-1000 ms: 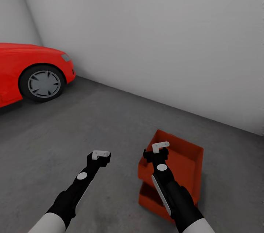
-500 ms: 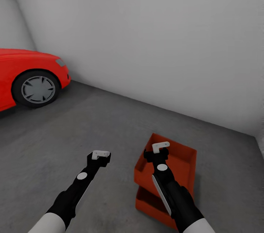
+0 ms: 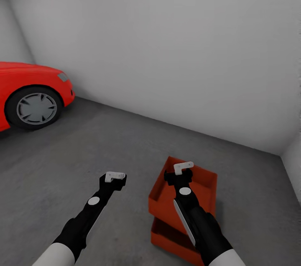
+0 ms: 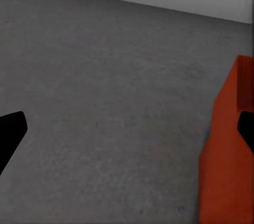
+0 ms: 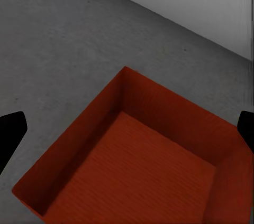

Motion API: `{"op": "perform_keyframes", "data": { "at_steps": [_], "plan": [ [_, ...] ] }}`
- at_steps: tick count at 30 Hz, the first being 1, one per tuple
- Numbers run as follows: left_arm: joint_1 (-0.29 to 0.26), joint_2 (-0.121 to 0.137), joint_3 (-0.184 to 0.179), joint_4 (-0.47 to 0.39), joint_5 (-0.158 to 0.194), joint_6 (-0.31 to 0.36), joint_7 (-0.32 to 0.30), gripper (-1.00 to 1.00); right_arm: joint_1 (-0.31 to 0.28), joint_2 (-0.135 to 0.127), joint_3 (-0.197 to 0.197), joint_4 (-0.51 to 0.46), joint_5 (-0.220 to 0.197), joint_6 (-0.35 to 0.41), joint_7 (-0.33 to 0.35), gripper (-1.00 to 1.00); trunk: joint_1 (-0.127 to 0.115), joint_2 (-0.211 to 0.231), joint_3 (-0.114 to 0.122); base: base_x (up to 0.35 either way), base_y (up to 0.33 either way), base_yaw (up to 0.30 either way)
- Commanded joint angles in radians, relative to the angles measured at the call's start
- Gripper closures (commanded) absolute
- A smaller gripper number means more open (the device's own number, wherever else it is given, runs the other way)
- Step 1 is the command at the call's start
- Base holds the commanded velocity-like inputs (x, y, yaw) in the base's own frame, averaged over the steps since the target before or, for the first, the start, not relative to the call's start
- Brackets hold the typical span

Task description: Move the two storage containers from the living room to the garage. In the garage, place one container on the floor and stack the other container on top of it (either order is fine).

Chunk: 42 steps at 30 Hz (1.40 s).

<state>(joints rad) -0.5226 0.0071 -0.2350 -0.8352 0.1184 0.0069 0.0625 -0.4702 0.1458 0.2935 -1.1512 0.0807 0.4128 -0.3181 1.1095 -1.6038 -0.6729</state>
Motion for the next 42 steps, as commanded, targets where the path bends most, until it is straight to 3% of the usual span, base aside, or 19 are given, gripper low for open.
{"op": "perform_keyframes", "data": {
  "at_steps": [1,31,42],
  "plan": [
    [0.000,0.001,-0.004,-0.001,0.011,0.001,0.007,-1.00,-0.001,0.000,0.002,-0.001,0.008,0.009,-0.002,-1.00,-0.004,0.007,0.004,0.000,0.000,-0.106],
    [0.000,0.001,-0.004,0.000,0.010,0.004,0.005,-1.00,-0.001,0.000,0.002,0.003,0.005,0.004,-0.001,-1.00,-0.119,0.217,0.144,0.000,0.000,-0.106],
    [0.000,0.002,-0.004,-0.001,0.012,0.002,-0.054,-1.00,0.000,0.000,0.002,0.004,0.005,0.001,-0.001,-1.00,-0.161,0.294,0.196,0.000,0.000,-0.105]
  ]
}}
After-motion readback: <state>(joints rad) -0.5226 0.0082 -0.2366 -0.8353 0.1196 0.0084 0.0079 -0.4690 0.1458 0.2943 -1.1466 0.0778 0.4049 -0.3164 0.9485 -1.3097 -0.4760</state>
